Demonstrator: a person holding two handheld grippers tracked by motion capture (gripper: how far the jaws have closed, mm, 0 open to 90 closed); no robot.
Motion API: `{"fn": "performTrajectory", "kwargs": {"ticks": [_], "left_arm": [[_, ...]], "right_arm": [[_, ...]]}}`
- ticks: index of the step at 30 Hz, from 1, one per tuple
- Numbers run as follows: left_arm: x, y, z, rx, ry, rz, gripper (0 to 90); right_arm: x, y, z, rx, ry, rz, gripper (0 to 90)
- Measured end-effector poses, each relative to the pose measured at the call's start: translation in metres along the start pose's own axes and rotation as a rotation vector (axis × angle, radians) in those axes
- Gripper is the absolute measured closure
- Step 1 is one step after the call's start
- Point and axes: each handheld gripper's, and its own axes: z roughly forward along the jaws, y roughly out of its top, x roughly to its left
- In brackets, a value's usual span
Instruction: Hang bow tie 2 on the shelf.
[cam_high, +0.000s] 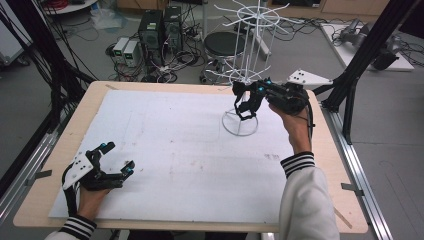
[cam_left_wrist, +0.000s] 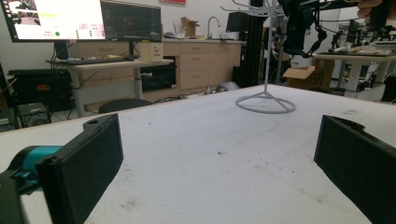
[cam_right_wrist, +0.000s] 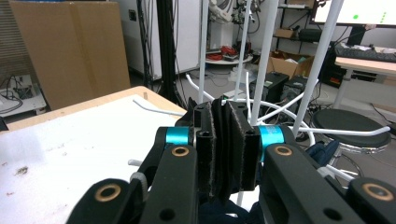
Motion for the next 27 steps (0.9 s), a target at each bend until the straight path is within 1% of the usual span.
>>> {"fn": "performTrajectory", "kwargs": {"ticks": [6, 10, 11, 14, 15, 16, 17, 19, 20, 21, 22, 24, 26, 27], "left_arm": [[0.0, 0.0, 0.0, 0.0, 0.0, 0.001, 1.7], [0.0, 0.0, 0.0, -0.004, -0.001, -0.001, 1.7], [0.0, 0.0, 0.0, -0.003, 0.0, 0.0, 1.7], [0.0, 0.0, 0.0, -0.001, 0.001, 0.0, 1.7], [0.0, 0.0, 0.0, -0.002, 0.002, 0.0, 1.8], [0.0, 0.0, 0.0, -0.001, 0.003, 0.0, 1.7], [0.0, 0.0, 0.0, 0.0, 0.004, 0.0, 1.7], [0.0, 0.0, 0.0, 0.0, 0.003, -0.002, 1.7], [0.0, 0.0, 0.0, 0.002, 0.003, -0.003, 1.7], [0.0, 0.0, 0.001, 0.004, 0.004, -0.003, 1.8], [0.0, 0.0, 0.001, 0.005, 0.005, -0.005, 1.7], [0.0, 0.0, 0.0, 0.005, 0.008, -0.003, 1.7], [0.0, 0.0, 0.0, 0.006, 0.011, -0.004, 1.7], [0.0, 0.0, 0.0, 0.005, 0.012, -0.005, 1.7]], "right_arm": [[0.002, 0.0, 0.001, 0.025, -0.017, -0.035, 74.1], [0.003, 0.001, -0.001, 0.011, -0.025, -0.03, 64.1], [0.003, 0.001, -0.001, 0.011, -0.026, -0.038, 61.5], [0.005, 0.003, -0.003, -0.006, -0.037, -0.045, 50.2], [0.006, 0.004, -0.004, -0.012, -0.036, -0.043, 43.5], [0.007, 0.005, -0.004, -0.018, -0.04, -0.046, 34.1], [0.008, 0.005, -0.005, -0.019, -0.031, -0.042, 25.0], [0.012, 0.007, -0.007, -0.021, -0.038, -0.043, 11.0], [0.014, 0.008, -0.008, -0.022, -0.044, -0.052, 9.8], [0.016, 0.009, -0.01, -0.034, -0.028, -0.065, 8.0], [0.019, 0.009, -0.011, -0.047, -0.014, -0.061, 0.9], [0.025, 0.009, -0.014, -0.048, -0.02, -0.069, 0.5], [0.031, 0.007, -0.018, -0.059, 0.004, -0.07, 0.5], [0.034, 0.007, -0.019, -0.059, 0.009, -0.071, 0.5]]}}
